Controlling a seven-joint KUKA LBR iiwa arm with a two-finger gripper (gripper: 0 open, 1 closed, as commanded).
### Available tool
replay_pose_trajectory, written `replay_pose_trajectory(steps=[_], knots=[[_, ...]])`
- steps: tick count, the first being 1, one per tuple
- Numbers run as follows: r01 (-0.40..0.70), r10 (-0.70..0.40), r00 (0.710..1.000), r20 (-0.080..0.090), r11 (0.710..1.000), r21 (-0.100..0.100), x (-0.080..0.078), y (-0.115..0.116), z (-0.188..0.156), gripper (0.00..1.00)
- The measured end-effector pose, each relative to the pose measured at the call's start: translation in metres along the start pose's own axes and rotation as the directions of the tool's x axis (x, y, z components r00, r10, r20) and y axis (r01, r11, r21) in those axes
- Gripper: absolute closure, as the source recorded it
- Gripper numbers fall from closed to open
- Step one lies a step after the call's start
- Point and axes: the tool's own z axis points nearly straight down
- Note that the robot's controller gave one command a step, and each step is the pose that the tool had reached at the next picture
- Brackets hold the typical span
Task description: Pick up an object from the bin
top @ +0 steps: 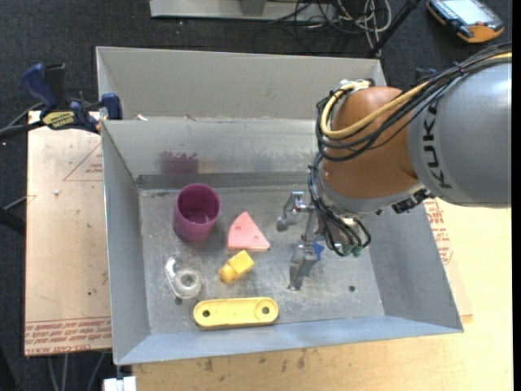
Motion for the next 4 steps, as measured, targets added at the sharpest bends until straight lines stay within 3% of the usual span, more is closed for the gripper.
replay_pose_trajectory(steps=[1, 2, 3, 4], knots=[[0.0, 0.0, 1.0, 0.006, 1.0, 0.0, -0.002, 0.002, 0.004, 0.0], [0.003, -0.003, 1.0, 0.006, 1.0, -0.001, -0.008, 0.014, 0.067, 0.0], [-0.15, 0.15, 0.989, 0.014, 0.989, -0.004, -0.033, 0.069, 0.103, 1.0], [-0.15, 0.15, 0.989, 0.014, 0.989, -0.004, -0.033, 0.069, 0.103, 1.0]])
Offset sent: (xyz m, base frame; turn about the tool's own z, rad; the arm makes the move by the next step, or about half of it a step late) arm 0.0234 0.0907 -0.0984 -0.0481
